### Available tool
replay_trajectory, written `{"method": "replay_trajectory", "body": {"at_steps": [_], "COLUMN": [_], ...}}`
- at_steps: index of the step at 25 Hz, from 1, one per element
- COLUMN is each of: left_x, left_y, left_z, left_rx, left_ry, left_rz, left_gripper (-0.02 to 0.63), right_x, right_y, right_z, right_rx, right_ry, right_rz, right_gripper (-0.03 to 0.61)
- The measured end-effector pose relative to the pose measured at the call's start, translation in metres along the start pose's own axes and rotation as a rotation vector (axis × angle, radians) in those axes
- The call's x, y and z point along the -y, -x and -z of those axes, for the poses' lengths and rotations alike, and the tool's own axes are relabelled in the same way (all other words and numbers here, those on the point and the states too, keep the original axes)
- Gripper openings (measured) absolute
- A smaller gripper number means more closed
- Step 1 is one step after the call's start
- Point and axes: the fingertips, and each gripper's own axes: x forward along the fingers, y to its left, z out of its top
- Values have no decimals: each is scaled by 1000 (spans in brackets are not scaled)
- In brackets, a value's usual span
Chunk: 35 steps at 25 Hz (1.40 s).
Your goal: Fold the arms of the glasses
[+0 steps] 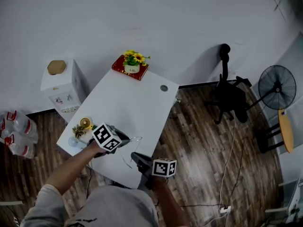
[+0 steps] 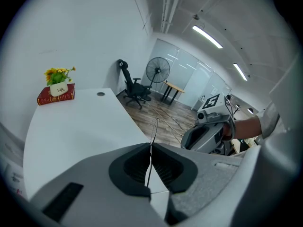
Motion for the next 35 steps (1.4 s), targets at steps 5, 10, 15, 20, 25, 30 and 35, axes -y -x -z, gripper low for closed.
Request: {"method": "replay_trajectory", "body": {"at_steps": [5,10,15,20,25,30,35], "left_x": [16,30,41,44,38,19,-15], "left_y": [-8,-11,-13,-17,-20,-18,-13], "left_z": [3,1,2,7,13,12,11], "left_rx": [-18,-22,-24,-33,-31,-19,20], "left_ry": [-20,-29,-28,-25,-5,5,44], "left_rz": [27,53,84,104,98,38,-43], "left_gripper": [12,12,12,12,12,12,12], "right_x": [1,13,25,41,47,37,37], "right_y": [-14,-16,-19,-22,-22,-21,-6], "right_z": [10,7,2,8,14,12,-5], "right_rx": [0,17,38,26,9,1,134], "right_ry": [36,104,167,206,254,289,197], "right_rz": [21,114,208,278,305,286,264], "right_gripper": [26,120,207,230,279,291,267]}}
